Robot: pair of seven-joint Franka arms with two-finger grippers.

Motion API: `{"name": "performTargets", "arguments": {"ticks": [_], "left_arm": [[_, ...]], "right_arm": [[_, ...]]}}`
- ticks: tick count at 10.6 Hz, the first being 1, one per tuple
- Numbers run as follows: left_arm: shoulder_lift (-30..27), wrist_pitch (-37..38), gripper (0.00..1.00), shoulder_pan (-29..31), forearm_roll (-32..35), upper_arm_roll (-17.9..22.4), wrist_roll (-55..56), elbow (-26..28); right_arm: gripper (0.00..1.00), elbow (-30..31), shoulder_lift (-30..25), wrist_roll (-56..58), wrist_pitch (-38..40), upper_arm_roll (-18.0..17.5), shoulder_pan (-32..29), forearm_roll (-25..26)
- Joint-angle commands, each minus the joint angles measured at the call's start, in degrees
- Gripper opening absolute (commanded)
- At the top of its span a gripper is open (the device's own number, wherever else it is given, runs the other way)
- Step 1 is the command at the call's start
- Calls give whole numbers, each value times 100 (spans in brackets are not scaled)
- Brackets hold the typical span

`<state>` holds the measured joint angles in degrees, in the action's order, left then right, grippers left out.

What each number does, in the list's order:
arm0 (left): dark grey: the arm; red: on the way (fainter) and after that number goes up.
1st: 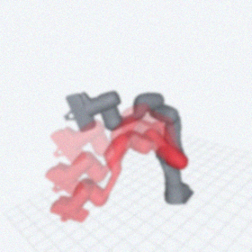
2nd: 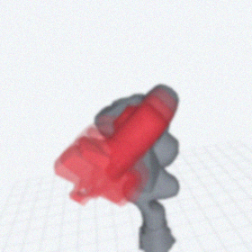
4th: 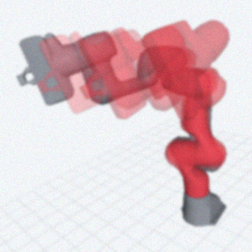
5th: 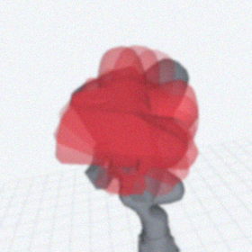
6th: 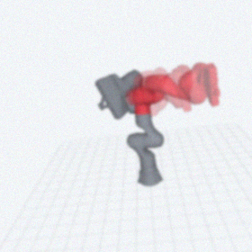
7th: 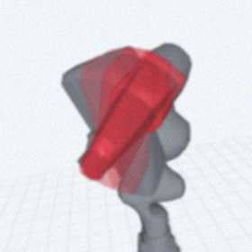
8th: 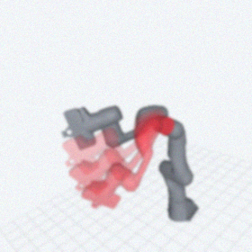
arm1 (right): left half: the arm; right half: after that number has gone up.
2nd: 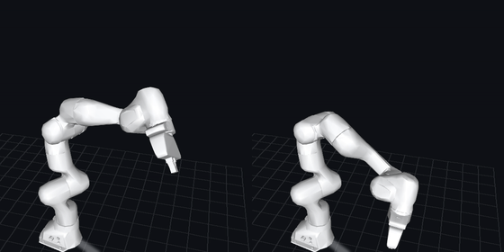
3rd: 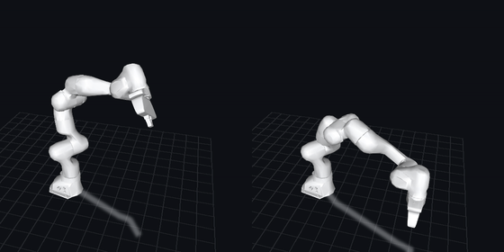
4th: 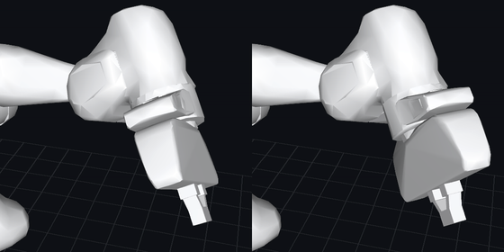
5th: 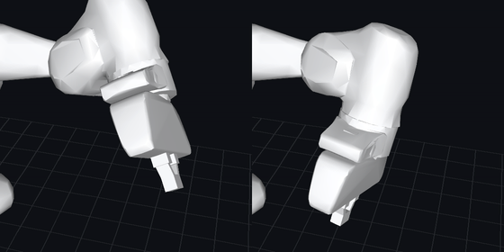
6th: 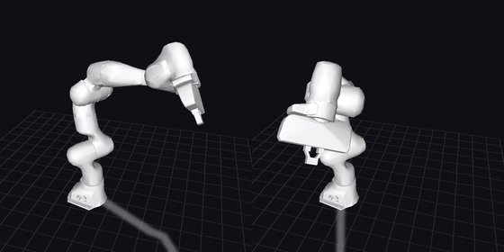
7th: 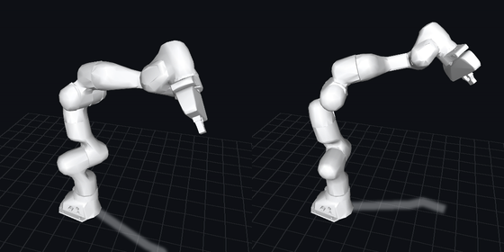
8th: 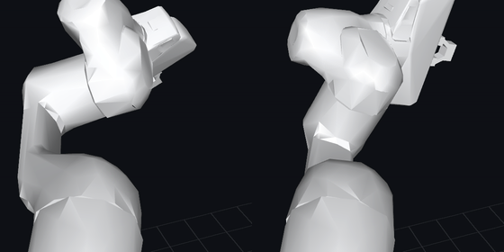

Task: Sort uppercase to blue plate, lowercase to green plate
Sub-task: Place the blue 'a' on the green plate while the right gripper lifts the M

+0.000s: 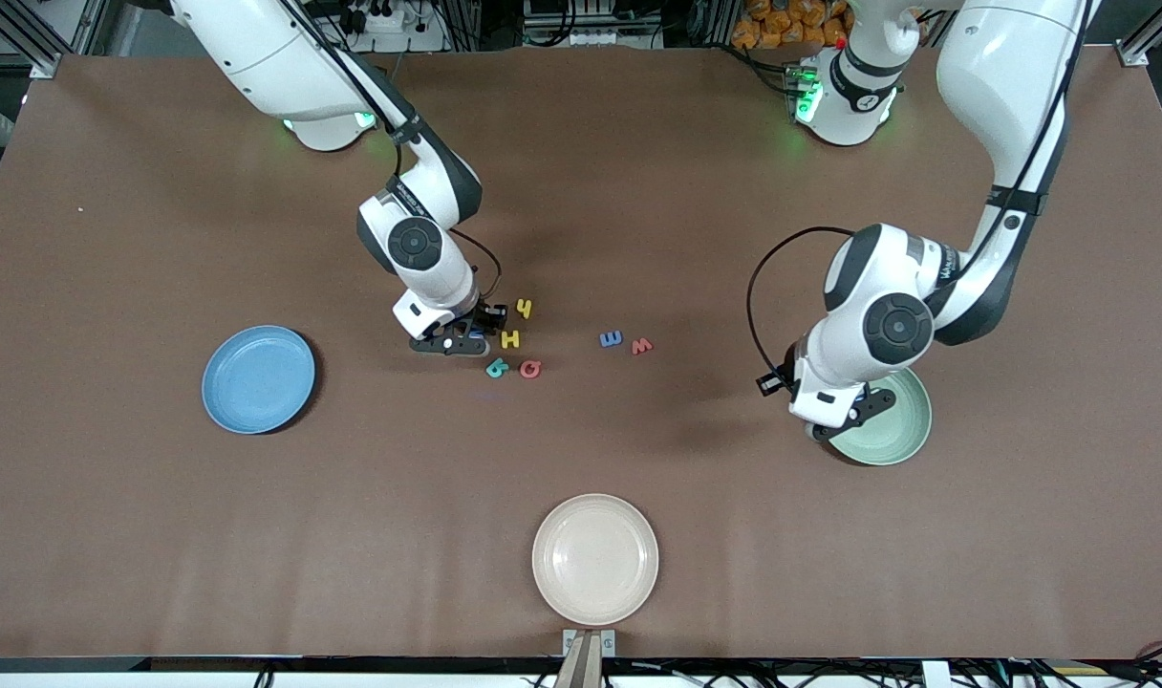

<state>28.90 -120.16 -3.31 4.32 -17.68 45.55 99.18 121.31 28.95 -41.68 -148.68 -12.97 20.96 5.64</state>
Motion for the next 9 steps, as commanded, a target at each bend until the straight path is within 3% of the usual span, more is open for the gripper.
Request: {"name": "performTargets", "arguments": {"ticks": [1,4,8,9], "left_arm": [[28,151,0,390,122,-42,-789,-161],[106,309,0,926,436,-33,-1888,-294],[458,300,0,1209,666,-7,-2190,-294],[493,300,30,1218,675,-7,-2182,-311]], "right_arm": [[50,86,-12,-50,-126,-48,-65,104],[43,86,-12,-50,-126,-48,-74,104],[35,86,-12,-42,-126,-48,-65,104],[33,86,-12,-42,-126,-48,-65,104]]}}
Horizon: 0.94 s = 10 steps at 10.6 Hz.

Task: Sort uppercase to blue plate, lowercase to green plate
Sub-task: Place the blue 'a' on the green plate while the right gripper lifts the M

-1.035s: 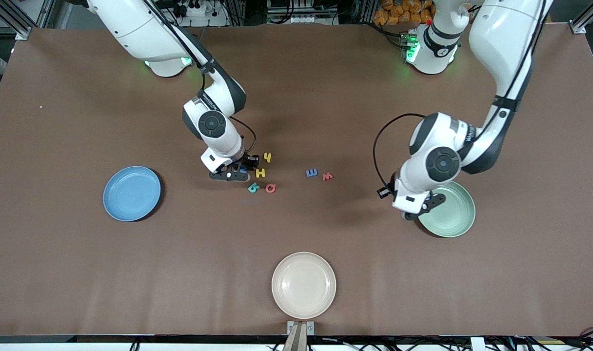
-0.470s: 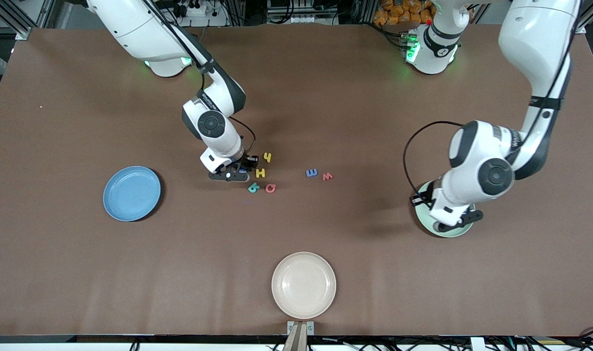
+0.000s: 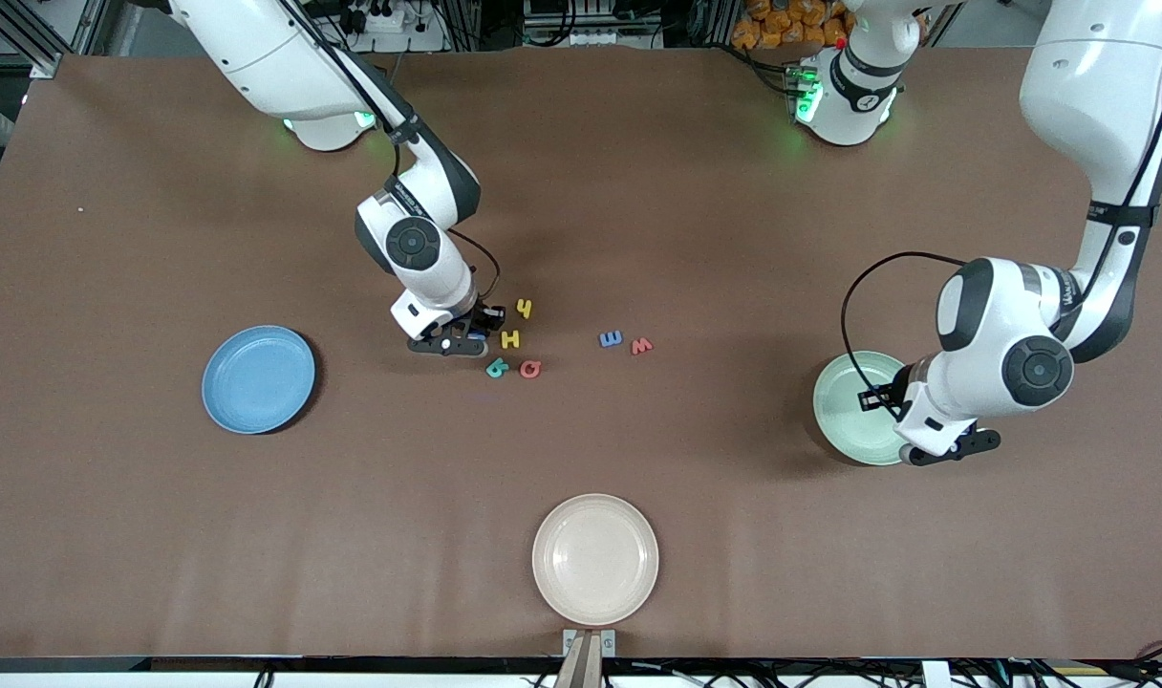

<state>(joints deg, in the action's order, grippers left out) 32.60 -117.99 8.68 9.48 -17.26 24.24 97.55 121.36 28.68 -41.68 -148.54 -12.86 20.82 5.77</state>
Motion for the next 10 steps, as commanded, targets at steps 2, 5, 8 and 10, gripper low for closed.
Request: {"name": "performTargets", "arguments": {"ticks": [2,5,8,10], "left_arm": [[107,83,80,29,177,-41,-51,-149],[-69,83,100,56,177,-50,-112,-192],[-367,276,100,-24,186,-128,-112,-228],[-613,478,100,-41,186,-417,-95,-245]], "right_arm": [[32,81,24,-42,-140,-58,-61,91],[29,63,15,72,-88,-58,-140,99],[27,54,6,196,-70,-58,-201,100],[26,28,6,283,-53,-58,-263,100]]}}
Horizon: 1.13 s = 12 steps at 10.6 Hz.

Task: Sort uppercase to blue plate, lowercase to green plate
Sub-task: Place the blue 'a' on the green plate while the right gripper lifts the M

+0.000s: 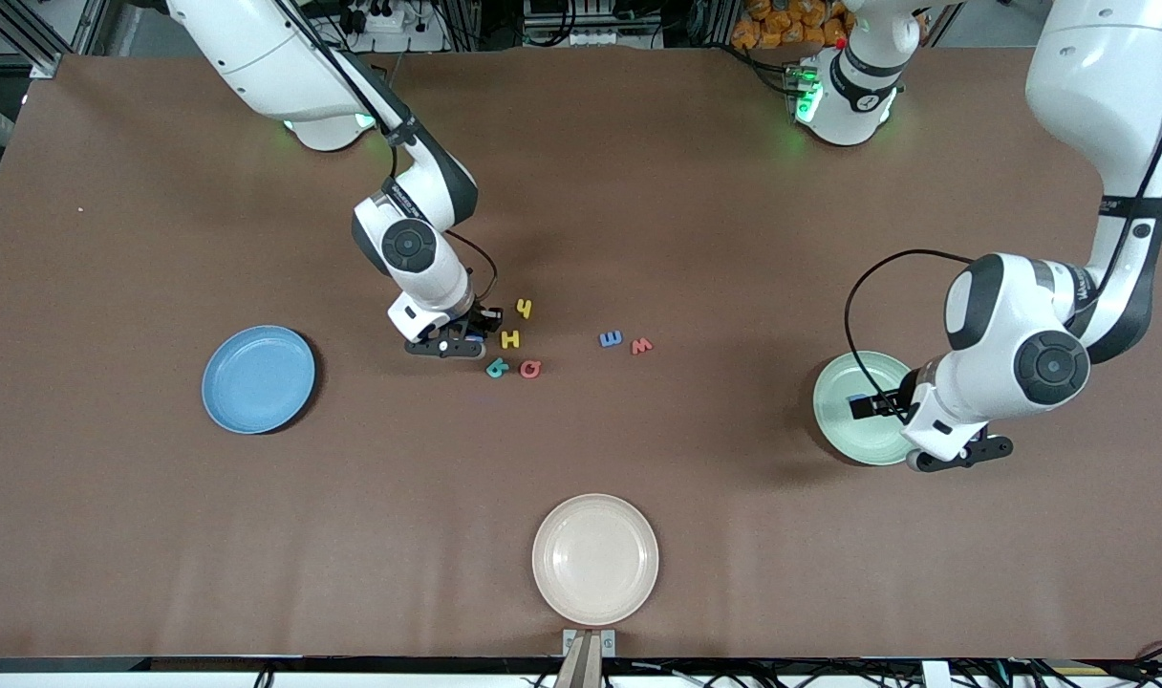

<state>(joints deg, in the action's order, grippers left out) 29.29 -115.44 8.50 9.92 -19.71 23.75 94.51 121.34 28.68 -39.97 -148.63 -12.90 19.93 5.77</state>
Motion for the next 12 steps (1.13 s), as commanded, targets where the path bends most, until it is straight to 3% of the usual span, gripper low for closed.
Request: {"name": "performTargets", "arguments": {"ticks": [1,3,8,12], "left_arm": [[-336,336,100,-32,142,-313,-28,-11],[-406,627,100,-93,142,-559,7,-178],[-512,768,100,-602,124,-569,138,-406],[-547,900,100,-700,133,-946,507,-591]], "right_arm": [[26,13,6,321,-34,-46,-260,91],[24,-22,-12,664,-34,-28,-419,91],[24,-409,-126,1795,905,7,-928,82],[24,-882,-451,3211,2142,551,-1157,12]]}}
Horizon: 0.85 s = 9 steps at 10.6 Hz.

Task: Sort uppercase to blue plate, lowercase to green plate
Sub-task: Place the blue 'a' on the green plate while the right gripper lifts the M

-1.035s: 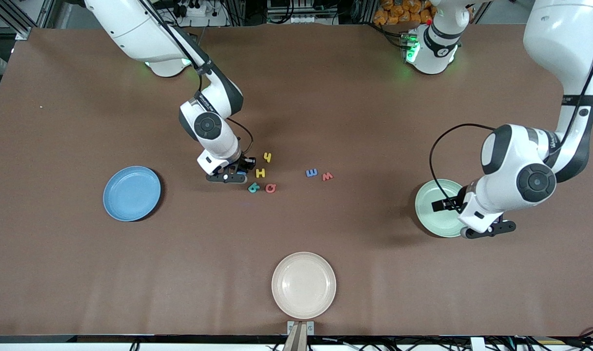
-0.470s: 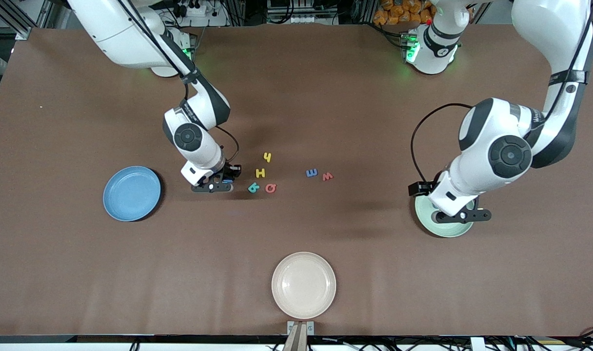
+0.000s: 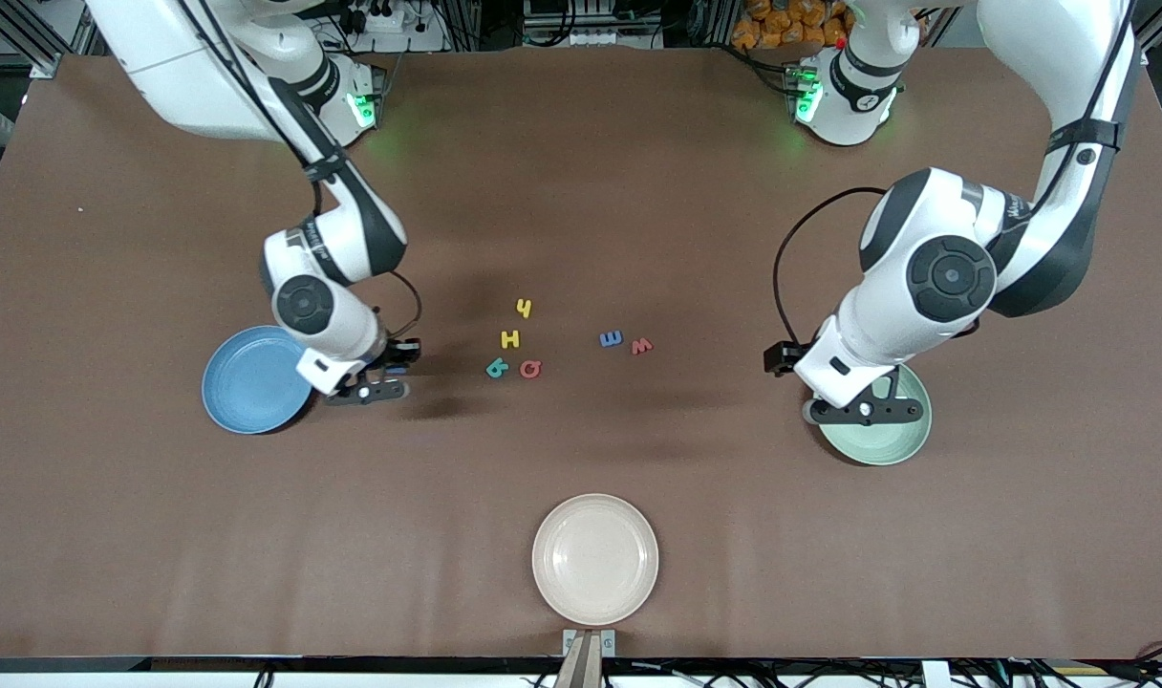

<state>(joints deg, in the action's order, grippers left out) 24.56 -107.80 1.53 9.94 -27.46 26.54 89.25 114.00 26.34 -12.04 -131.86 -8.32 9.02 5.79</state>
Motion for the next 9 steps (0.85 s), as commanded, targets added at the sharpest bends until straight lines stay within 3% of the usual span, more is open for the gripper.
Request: {"name": "performTargets", "arguments": {"ticks": [1,3,6,9], "left_arm": [[-66,137,100,-65,131,-251,368,-109],[-4,128,100,-459,175,-234,545,-179],[145,119,100,-759,595,-225,633,-276],[242,67,100,-900,606,-225,746,-311]], "right_arm": [[24,-202,-252,796,590,154,-154,1],[24,-203,-270,1717,608,627,-225,-8],[24,-98,-235,3037,617,1322,-304,-491],[24,139,-130,3445,565,1614,-392,-544]]}}
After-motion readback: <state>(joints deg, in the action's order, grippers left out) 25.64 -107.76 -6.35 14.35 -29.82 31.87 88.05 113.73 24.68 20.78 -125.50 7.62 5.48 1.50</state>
